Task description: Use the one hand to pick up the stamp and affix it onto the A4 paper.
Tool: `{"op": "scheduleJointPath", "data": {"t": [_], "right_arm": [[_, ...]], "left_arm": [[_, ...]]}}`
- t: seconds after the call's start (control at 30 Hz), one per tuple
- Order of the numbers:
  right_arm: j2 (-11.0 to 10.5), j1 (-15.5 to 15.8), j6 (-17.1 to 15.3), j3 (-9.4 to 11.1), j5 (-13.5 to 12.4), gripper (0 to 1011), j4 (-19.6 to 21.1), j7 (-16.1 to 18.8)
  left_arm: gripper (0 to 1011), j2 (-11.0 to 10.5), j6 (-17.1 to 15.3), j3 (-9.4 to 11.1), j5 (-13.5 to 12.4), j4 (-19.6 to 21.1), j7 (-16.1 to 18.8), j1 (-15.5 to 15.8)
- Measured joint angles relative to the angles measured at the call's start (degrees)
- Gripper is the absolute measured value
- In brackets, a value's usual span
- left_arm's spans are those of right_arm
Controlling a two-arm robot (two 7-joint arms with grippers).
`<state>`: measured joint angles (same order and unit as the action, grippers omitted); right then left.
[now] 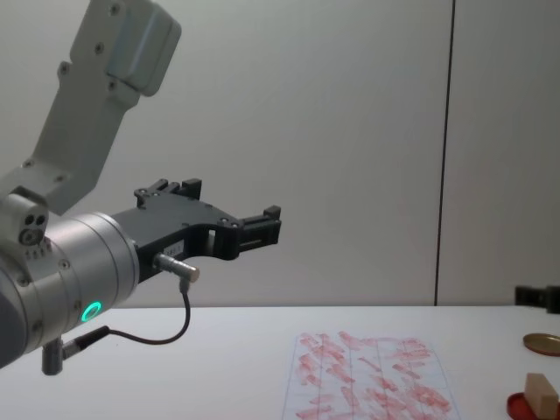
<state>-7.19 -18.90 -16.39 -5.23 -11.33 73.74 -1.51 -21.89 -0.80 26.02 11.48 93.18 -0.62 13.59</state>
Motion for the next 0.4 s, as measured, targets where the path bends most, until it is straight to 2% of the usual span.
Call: {"op": "scheduleJointPath", "data": {"t": [0.13,0.23,0.4], "right_arm": [[-0.71,1.86,2.11,0.23,0.85,1001,2.33,1.02],[-1.58,4.00,5.11,0.56,1.89,1001,4.84,2.46],[-2.73,6.67,8.31,1.08,2.96,1001,8.04,4.07]], "left_arm": [[993,0.00,0.00,0.00,0.00,0.00,0.00,0.00],[993,0.00,0.00,0.00,0.00,0.00,0.00,0.00],[993,0.00,0.00,0.00,0.00,0.00,0.00,0.00]]}}
